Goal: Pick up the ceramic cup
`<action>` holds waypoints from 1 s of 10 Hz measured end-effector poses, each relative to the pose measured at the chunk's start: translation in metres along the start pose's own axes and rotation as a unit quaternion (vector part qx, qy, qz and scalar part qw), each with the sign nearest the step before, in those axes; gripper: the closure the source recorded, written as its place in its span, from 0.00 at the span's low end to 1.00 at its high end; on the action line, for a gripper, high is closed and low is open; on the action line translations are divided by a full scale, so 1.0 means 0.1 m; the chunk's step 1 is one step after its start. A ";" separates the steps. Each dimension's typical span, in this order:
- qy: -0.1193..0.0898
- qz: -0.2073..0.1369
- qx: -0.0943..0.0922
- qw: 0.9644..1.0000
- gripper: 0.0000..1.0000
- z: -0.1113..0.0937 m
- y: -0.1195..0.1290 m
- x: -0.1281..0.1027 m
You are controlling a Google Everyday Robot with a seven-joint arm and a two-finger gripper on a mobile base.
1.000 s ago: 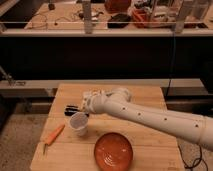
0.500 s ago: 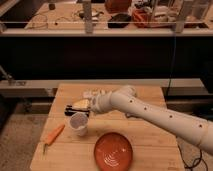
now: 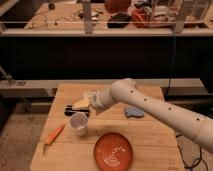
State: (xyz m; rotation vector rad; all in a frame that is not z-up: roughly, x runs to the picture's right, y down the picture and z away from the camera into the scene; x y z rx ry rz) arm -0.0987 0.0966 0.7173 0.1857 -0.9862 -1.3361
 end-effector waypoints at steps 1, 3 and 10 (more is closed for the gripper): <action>-0.017 -0.019 -0.008 1.000 0.20 0.01 -0.01 -0.04; -0.041 -0.060 -0.026 0.997 0.20 0.00 -0.01 -0.11; -0.095 -0.094 -0.071 0.988 0.20 0.36 -0.05 -0.18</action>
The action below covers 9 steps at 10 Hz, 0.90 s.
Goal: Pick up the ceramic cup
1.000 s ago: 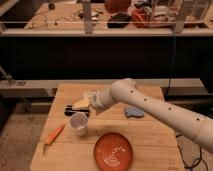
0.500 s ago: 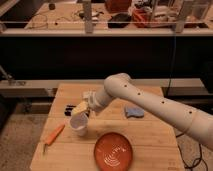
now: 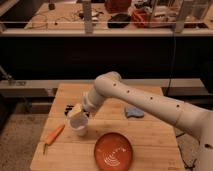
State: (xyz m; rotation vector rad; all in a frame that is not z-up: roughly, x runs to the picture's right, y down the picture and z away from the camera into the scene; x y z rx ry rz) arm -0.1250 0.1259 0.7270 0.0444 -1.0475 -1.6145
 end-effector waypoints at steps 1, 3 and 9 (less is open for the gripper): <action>-0.006 0.004 -0.004 1.000 0.20 0.07 0.05 0.00; -0.013 0.015 -0.011 1.000 0.20 0.18 0.15 -0.02; -0.024 0.047 -0.012 0.999 0.20 0.48 0.41 -0.10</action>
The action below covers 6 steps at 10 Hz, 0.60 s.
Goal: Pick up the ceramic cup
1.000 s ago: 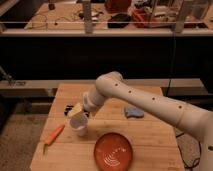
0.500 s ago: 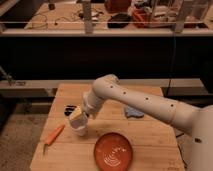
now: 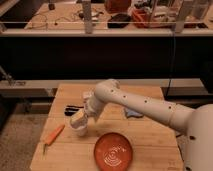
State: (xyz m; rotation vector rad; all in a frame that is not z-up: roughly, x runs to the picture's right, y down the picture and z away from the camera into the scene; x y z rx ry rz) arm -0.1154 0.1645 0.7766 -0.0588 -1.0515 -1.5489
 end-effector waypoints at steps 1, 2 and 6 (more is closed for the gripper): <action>-0.002 0.006 0.001 1.000 0.20 0.05 0.04 0.00; -0.005 0.013 0.001 1.000 0.21 0.11 0.08 -0.01; -0.012 0.028 -0.001 1.000 0.49 0.23 0.16 -0.01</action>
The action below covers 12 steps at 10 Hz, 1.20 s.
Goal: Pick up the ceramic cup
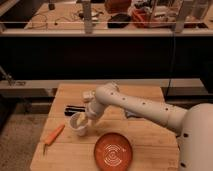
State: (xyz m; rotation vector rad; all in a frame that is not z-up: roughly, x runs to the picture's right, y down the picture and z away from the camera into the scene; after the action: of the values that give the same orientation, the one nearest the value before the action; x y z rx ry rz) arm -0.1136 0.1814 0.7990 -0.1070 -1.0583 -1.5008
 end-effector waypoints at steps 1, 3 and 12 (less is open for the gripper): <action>0.000 0.001 -0.001 1.000 0.49 0.01 -0.01 0.01; 0.001 0.004 -0.005 1.000 0.50 0.00 0.00 0.02; 0.006 0.009 -0.021 1.000 0.94 -0.17 -0.05 -0.01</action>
State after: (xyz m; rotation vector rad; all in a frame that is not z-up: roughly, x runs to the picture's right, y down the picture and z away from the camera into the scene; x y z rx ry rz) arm -0.1089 0.1710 0.7860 -0.1369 -1.0135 -1.5057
